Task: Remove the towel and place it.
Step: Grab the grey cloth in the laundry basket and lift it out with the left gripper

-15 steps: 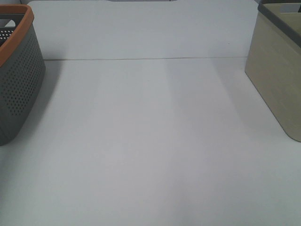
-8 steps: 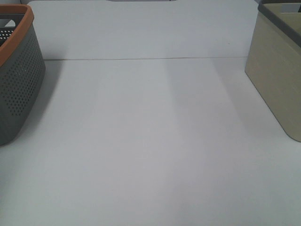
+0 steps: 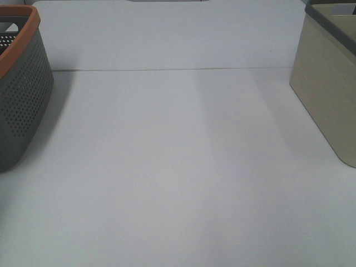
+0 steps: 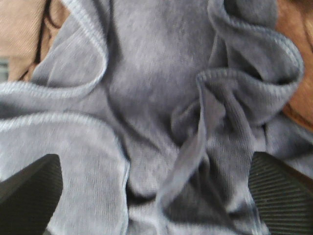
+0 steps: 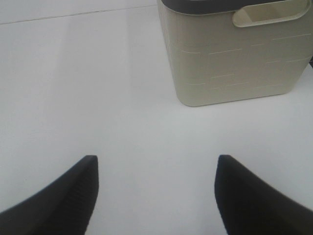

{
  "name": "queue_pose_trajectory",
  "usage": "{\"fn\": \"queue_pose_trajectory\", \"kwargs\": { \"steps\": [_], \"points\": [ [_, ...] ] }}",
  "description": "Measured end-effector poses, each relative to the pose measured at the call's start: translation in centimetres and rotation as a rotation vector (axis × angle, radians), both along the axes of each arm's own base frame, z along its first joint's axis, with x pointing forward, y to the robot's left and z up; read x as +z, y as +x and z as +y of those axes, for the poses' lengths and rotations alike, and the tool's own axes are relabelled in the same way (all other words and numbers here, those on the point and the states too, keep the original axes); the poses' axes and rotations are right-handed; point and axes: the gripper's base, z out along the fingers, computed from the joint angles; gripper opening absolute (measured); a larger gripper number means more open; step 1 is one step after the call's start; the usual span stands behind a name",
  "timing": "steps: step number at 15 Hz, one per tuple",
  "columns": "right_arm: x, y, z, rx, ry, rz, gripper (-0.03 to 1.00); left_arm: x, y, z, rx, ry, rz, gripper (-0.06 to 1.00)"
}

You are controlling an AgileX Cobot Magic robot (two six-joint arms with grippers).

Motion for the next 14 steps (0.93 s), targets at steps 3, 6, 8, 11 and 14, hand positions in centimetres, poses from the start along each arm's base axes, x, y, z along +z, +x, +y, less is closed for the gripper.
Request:
{"fn": "queue_pose_trajectory", "kwargs": {
  "steps": [3, 6, 8, 11, 14],
  "points": [
    [0.0, 0.0, 0.0, 0.000, 0.000, 0.000, 0.68, -1.2, 0.4, -0.1, -0.016, 0.002, 0.011, 0.96],
    [0.0, 0.0, 0.0, 0.000, 0.000, 0.000, 0.68, -2.4, 0.6, -0.4, -0.005, -0.055, 0.020, 0.94],
    [0.0, 0.0, 0.0, 0.000, 0.000, 0.000, 0.68, -2.3, 0.7, -0.4, -0.011, -0.057, 0.014, 0.87],
    [0.0, 0.0, 0.0, 0.000, 0.000, 0.000, 0.68, -2.3, 0.8, -0.4, -0.010, -0.051, -0.005, 0.56],
    [0.0, 0.0, 0.0, 0.000, 0.000, 0.000, 0.68, -2.3, 0.8, -0.4, -0.011, -0.051, -0.002, 0.12]
  ]
}}
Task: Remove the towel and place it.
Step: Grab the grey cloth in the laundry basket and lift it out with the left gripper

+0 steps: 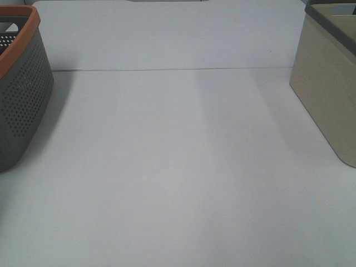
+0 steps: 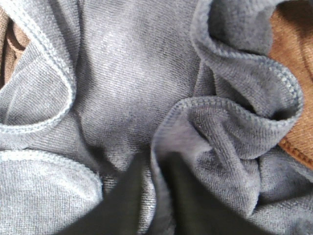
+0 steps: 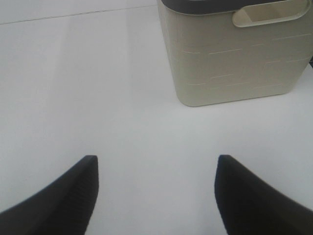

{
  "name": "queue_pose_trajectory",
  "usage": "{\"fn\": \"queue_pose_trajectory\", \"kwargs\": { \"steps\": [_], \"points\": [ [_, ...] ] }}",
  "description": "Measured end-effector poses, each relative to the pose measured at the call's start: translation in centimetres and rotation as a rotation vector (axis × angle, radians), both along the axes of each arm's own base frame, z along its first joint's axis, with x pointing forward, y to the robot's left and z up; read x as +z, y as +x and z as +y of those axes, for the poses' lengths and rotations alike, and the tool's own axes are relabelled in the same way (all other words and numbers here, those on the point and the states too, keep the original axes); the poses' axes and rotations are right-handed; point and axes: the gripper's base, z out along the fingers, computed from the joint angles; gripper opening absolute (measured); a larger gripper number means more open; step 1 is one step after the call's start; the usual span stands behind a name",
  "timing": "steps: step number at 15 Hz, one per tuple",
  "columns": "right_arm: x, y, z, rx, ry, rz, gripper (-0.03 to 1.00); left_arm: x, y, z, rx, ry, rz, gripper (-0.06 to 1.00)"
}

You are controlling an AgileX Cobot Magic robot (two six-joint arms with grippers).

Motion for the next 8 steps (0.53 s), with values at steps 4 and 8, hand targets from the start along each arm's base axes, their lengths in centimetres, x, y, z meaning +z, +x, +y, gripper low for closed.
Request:
{"fn": "queue_pose_trajectory", "kwargs": {
  "steps": [4, 8],
  "points": [
    [0.00, 0.00, 0.00, 0.000, 0.000, 0.000, 0.68, -0.10, -0.19, -0.07, -0.001, -0.008, 0.024, 0.03],
    [0.00, 0.00, 0.00, 0.000, 0.000, 0.000, 0.68, -0.20, -0.53, -0.15, -0.006, -0.015, 0.063, 0.00]
  ]
}}
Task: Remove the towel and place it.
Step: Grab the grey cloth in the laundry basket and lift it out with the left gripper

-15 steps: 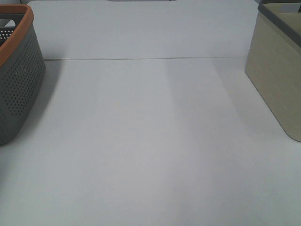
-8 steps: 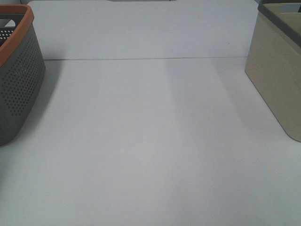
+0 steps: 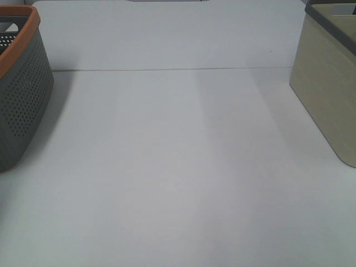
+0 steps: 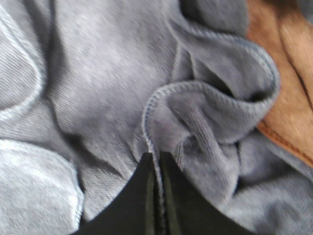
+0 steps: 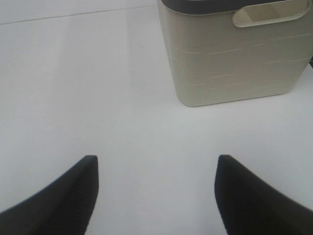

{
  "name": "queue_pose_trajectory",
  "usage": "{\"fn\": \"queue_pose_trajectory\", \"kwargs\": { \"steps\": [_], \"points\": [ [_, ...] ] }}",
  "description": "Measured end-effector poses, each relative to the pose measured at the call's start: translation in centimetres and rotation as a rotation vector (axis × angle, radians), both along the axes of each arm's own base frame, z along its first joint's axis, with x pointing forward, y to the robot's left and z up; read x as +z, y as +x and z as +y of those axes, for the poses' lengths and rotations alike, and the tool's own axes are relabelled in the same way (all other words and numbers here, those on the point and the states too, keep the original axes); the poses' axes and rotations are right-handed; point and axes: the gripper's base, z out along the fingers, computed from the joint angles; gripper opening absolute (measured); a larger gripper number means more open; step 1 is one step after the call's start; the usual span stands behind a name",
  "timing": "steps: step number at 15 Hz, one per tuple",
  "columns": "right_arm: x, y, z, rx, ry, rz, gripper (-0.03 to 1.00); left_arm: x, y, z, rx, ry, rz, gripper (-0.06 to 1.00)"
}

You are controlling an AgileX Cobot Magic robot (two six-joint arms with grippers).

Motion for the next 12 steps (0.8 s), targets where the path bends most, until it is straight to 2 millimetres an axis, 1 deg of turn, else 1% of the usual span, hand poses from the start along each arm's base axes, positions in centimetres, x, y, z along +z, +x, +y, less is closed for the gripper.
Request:
{"fn": "queue_pose_trajectory", "kwargs": {
  "steps": [1, 2, 3, 4, 5, 6, 7, 8, 9, 10, 12],
  "points": [
    [0.0, 0.0, 0.0, 0.000, 0.000, 0.000, 0.68, 0.3, -0.1, 0.0, -0.003, 0.004, 0.004, 0.00],
    [0.0, 0.0, 0.0, 0.000, 0.000, 0.000, 0.68, 1.0, -0.3, 0.0, -0.006, 0.013, -0.005, 0.00],
    [0.0, 0.0, 0.0, 0.000, 0.000, 0.000, 0.68, 2.1, -0.5, 0.0, -0.009, 0.025, -0.025, 0.00],
    [0.0, 0.0, 0.0, 0.000, 0.000, 0.000, 0.68, 3.8, -0.9, -0.1, -0.010, 0.032, -0.050, 0.00],
    [0.0, 0.0, 0.0, 0.000, 0.000, 0.000, 0.68, 6.0, -1.6, -0.3, -0.012, 0.039, -0.075, 0.00],
    [0.0, 0.0, 0.0, 0.000, 0.000, 0.000, 0.68, 9.0, -2.8, -0.6, -0.015, 0.045, -0.104, 0.00],
    [0.0, 0.0, 0.0, 0.000, 0.000, 0.000, 0.68, 10.9, -3.9, -0.9, -0.018, 0.046, -0.110, 0.00],
    [0.0, 0.0, 0.0, 0.000, 0.000, 0.000, 0.68, 11.5, -4.3, -1.0, -0.019, 0.046, -0.110, 0.00],
    [0.0, 0.0, 0.0, 0.000, 0.000, 0.000, 0.68, 13.7, -5.8, -1.4, -0.024, 0.044, -0.106, 0.00],
    [0.0, 0.0, 0.0, 0.000, 0.000, 0.000, 0.68, 14.4, -6.3, -1.6, -0.025, 0.045, -0.110, 0.00],
    [0.0, 0.0, 0.0, 0.000, 0.000, 0.000, 0.68, 16.7, -7.8, -2.0, -0.028, 0.051, -0.133, 0.00]
  ]
}}
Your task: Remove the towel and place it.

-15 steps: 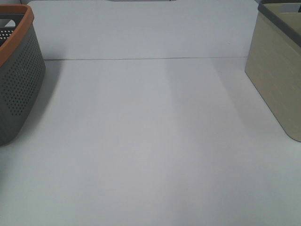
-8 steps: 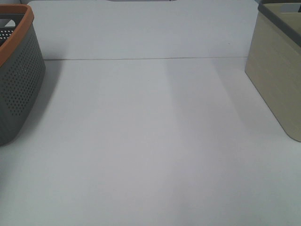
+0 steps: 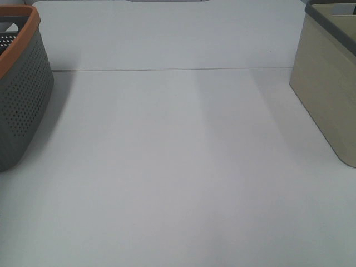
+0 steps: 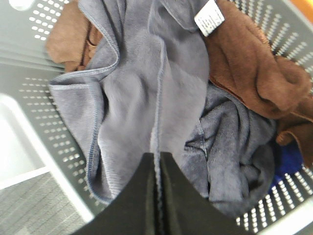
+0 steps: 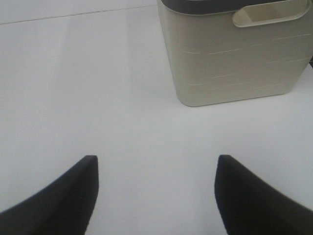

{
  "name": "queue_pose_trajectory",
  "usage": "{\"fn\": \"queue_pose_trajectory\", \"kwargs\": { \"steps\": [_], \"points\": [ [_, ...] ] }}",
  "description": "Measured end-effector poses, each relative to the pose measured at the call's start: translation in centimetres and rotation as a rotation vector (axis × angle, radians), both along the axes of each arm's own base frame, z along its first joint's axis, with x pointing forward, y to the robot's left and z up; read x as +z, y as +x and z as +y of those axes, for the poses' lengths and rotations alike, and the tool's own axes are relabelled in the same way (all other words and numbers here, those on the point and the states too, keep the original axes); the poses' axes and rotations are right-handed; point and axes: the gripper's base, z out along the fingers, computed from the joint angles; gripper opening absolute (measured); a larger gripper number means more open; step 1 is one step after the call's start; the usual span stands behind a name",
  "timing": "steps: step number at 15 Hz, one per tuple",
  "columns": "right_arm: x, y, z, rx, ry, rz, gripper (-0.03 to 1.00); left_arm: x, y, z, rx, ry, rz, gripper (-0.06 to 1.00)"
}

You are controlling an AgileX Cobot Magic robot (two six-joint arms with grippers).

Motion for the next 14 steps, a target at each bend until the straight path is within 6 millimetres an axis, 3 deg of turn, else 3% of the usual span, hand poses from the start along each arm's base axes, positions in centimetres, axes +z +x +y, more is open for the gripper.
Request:
{"fn": "queue_pose_trajectory", "kwargs": {
  "steps": [3, 8, 11, 13, 14],
  "points": [
    [0.0, 0.0, 0.0, 0.000, 0.000, 0.000, 0.68, 4.8, -2.1, -0.8, -0.013, -0.009, -0.061, 0.00],
    [0.0, 0.0, 0.0, 0.000, 0.000, 0.000, 0.68, 11.3, -3.0, -2.8, -0.078, -0.151, -0.273, 0.00],
    [0.0, 0.0, 0.0, 0.000, 0.000, 0.000, 0.68, 14.1, -3.5, -5.9, -0.244, -0.151, -0.362, 0.00],
    [0.0, 0.0, 0.0, 0.000, 0.000, 0.000, 0.68, 17.0, -4.3, -9.6, -0.404, -0.118, -0.480, 0.00],
    [0.0, 0.0, 0.0, 0.000, 0.000, 0.000, 0.68, 17.5, -4.4, -10.0, -0.416, -0.112, -0.510, 0.00]
  ]
}}
